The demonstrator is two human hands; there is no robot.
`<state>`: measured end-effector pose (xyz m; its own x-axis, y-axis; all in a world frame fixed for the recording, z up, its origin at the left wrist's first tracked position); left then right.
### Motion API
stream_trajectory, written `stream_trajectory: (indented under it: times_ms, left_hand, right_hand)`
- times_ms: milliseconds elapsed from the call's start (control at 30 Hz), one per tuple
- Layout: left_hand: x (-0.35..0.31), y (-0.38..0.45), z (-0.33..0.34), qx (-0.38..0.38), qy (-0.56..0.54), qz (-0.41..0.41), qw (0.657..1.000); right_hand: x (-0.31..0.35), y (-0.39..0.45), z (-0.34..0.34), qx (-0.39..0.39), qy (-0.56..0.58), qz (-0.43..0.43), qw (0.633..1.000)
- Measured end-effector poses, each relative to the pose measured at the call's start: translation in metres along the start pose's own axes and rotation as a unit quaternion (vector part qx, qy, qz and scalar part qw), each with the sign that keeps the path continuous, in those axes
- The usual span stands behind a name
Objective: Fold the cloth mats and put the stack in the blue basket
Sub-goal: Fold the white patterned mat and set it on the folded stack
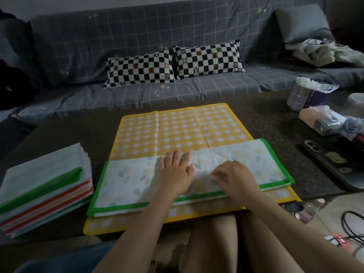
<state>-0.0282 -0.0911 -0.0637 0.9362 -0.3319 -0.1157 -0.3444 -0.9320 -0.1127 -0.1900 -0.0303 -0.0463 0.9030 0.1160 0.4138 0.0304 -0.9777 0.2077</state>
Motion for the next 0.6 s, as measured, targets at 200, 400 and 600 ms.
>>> stream_trajectory:
  times_ms: [200,400,600]
  left_hand:
    - [0.0,0.001,-0.001,-0.012,0.036,-0.008,0.999]
    - [0.002,0.001,-0.001,-0.015,0.015,-0.001,1.0]
    - [0.004,0.002,0.003,-0.025,0.025,-0.001,0.999]
  right_hand:
    - [0.024,0.051,0.037,0.112,-0.053,0.023,0.992]
    - [-0.016,0.052,0.035,0.129,-0.129,0.053,0.982]
    - [-0.096,0.043,-0.003,0.094,-0.158,0.154,0.971]
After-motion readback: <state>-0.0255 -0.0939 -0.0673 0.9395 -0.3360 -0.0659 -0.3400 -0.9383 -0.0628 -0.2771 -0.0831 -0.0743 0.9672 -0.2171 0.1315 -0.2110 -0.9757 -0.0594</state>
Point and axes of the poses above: each hand's wrist, its own y-axis towards the middle knuckle, its own z-axis out of the palm, x = y × z, the point moved 5 cm from there along y, towards the middle knuckle, and after that the axes turned 2 degrees about z, right-handed, at the moved point
